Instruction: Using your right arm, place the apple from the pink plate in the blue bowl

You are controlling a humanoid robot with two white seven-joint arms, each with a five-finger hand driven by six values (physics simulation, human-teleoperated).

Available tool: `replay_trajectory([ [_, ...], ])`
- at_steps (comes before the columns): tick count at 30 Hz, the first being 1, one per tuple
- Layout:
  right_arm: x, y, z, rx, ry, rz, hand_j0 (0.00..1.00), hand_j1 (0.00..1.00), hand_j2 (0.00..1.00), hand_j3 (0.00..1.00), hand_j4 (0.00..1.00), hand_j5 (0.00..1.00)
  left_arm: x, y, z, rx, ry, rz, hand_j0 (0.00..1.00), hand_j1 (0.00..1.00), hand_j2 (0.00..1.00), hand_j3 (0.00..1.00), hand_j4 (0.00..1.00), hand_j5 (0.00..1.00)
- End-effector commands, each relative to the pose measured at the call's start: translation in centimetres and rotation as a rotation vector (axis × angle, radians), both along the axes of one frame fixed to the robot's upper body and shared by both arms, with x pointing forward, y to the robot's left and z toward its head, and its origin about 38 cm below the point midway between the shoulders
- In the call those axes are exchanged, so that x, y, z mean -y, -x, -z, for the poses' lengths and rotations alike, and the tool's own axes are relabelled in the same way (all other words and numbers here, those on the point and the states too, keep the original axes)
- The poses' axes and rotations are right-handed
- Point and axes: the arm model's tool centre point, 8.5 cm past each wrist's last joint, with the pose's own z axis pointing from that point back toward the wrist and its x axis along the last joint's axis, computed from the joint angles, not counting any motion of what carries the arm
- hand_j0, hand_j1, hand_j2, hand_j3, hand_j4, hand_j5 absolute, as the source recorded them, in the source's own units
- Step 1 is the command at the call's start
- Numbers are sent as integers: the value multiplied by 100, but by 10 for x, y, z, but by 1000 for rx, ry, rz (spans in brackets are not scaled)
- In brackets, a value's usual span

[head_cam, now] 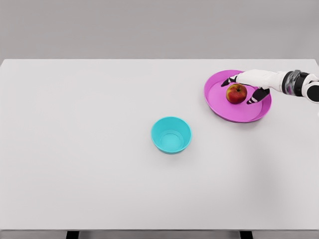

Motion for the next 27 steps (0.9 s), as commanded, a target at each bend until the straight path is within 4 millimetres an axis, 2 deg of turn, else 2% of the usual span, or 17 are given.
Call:
replay_trajectory([
  [1,0,0,0,0,-7,1,78,78,78,78,78,78,0,0,0,0,0,0,100,100,100,100,100,100],
  [5,2,2,7,-18,-3,2,75,75,75,75,75,75,0,0,0,0,0,1,100,100,100,100,100,100],
  [15,3,2,10,-25,0,4,54,54,54,54,54,54,0,0,0,0,0,1,100,100,100,100,100,100],
  [19,4,2,10,-26,0,6,52,52,52,52,52,52,0,0,0,0,0,0,100,100,100,100,100,100],
  [21,3,2,9,-23,-4,-2,44,44,44,44,44,44,0,0,0,0,0,1,100,100,100,100,100,100],
  [26,-5,0,8,-17,-19,-14,43,43,43,43,43,43,0,0,0,0,0,1,100,100,100,100,100,100],
  [27,-6,0,8,-17,-19,-17,40,40,40,40,40,40,0,0,0,0,0,1,100,100,100,100,100,100],
])
